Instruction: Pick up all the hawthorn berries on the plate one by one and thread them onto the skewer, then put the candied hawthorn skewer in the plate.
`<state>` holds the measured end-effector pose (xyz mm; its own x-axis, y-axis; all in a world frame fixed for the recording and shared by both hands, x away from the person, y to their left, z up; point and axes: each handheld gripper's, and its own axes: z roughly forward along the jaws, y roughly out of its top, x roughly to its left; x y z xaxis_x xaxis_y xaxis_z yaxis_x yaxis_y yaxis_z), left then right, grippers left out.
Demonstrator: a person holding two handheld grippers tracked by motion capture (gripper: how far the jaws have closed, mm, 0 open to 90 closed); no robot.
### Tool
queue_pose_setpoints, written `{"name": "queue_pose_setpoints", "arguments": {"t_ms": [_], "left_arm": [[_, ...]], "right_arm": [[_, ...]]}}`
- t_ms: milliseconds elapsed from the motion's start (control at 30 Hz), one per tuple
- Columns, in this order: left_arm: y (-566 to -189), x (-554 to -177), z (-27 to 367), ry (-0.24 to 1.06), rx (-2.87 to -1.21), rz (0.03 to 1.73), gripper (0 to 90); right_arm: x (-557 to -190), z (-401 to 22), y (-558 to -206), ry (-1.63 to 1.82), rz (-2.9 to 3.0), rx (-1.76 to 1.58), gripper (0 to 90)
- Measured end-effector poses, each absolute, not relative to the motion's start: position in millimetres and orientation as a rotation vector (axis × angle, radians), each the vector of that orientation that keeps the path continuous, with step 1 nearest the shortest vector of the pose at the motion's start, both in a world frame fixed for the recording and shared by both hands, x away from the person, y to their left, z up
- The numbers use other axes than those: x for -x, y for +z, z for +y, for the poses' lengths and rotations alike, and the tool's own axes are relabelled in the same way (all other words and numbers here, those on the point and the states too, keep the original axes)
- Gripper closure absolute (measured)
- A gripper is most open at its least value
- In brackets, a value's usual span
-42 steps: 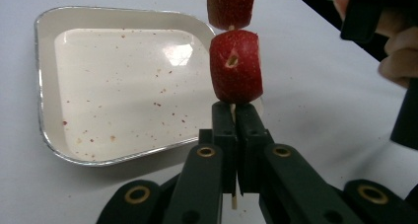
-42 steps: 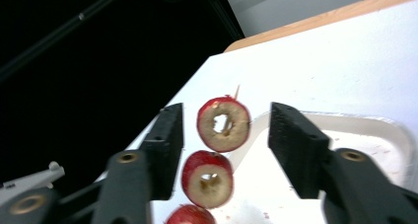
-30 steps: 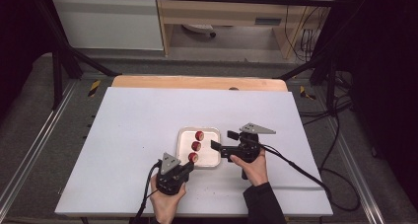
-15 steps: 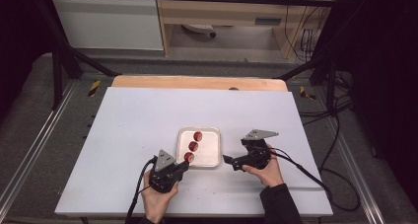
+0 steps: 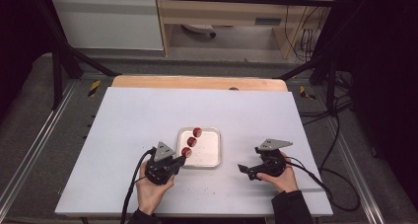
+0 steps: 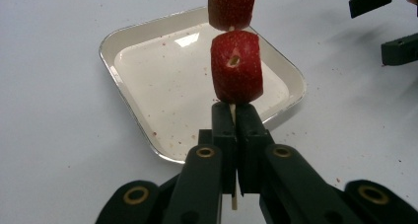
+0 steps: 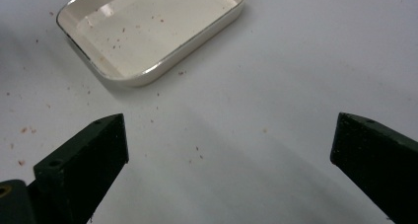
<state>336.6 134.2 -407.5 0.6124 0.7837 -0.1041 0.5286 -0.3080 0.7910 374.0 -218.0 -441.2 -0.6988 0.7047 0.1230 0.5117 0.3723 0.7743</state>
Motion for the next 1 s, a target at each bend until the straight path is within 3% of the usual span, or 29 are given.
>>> {"name": "queue_pose_setpoints", "arguments": {"t_ms": [467, 1000], "left_arm": [[-389, -356, 126, 0.391, -2.058, 1.015, 88.0], [-406, -383, 113, 0.395, -2.157, 1.065, 88.0]], "right_arm": [[-360, -239, -448, 1.258, 2.406, -1.063, 2.5], [-358, -243, -453, 1.244, 2.414, -1.082, 2.5]]}}
